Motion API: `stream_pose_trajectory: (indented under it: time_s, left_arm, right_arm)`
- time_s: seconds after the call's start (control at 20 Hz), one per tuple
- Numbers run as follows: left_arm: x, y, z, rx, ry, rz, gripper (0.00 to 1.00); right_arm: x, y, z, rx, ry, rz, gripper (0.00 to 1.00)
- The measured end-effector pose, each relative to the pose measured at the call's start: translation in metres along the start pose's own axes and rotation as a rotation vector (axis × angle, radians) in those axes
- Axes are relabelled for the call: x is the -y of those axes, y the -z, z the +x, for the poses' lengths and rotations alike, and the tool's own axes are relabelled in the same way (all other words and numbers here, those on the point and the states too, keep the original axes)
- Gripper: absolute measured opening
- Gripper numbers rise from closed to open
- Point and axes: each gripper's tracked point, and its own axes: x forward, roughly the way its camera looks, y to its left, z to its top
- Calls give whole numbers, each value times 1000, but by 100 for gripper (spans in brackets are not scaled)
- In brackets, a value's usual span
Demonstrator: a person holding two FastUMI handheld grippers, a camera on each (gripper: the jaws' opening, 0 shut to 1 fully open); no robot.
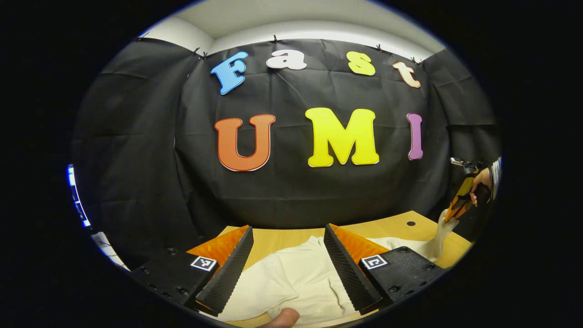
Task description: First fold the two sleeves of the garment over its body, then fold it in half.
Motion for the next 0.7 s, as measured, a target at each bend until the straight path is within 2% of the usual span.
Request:
stream_pose_trajectory:
  time_s: [0.3, 0.4, 0.7]
  left_arm:
    - [-19, 6, -2, -2, -9, -24, 99]
    - [-15, 12, -2, -17, 24, -31, 99]
    - [-25, 23, -4, -35, 24, -31, 99]
  right_arm:
    - [-110, 27, 7, -30, -79, -157, 12]
    - [-148, 43, 10, -48, -109, -214, 13]
    - [-243, 95, 21, -91, -174, -372, 13]
